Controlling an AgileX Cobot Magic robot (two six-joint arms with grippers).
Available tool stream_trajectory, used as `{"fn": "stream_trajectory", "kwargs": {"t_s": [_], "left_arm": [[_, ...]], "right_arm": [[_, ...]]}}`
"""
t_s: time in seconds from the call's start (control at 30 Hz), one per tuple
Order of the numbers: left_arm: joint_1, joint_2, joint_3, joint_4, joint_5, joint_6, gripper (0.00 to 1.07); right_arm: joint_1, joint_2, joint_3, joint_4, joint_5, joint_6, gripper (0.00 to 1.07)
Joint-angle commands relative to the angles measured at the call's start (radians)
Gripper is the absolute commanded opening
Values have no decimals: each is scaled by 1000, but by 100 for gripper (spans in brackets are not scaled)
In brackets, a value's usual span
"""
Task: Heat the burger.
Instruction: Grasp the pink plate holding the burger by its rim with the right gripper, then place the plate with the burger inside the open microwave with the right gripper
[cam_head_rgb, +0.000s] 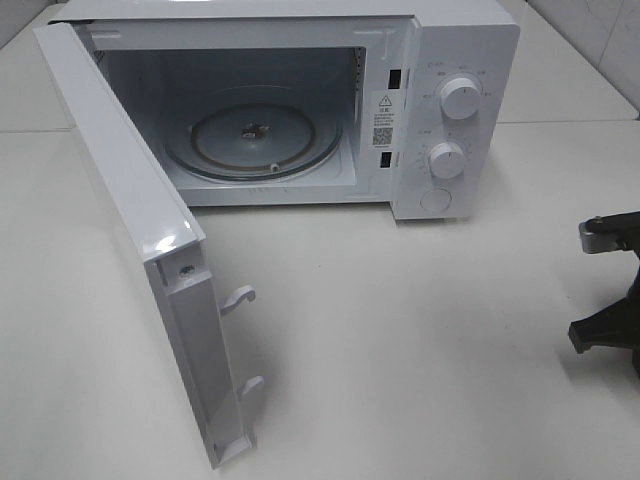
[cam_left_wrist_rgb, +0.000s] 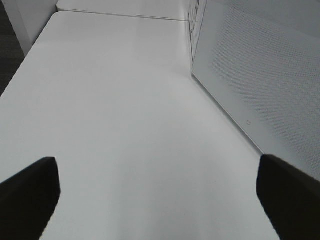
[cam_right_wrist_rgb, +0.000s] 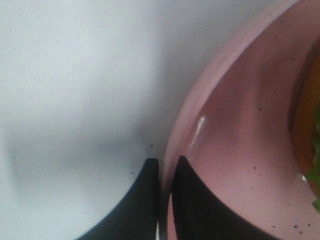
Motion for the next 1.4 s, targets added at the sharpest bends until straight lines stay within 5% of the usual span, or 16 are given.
{"fn": "stream_trajectory", "kwargs": {"t_s": [0.03,0.47,0.97,1.4], "left_arm": [[-1,-13,1,-3,-17,-13,100],[-1,-13,1,-3,-17,-13,100],[-1,-13,1,-3,-17,-13,100],[-1,-13,1,-3,-17,-13,100]], "right_arm": [[-5,0,4,-6,6,3,0],[5,-4,3,-57,50,73,0],[217,-4,3,-251,200,254,0],[320,-26,3,-296,311,275,0]]}}
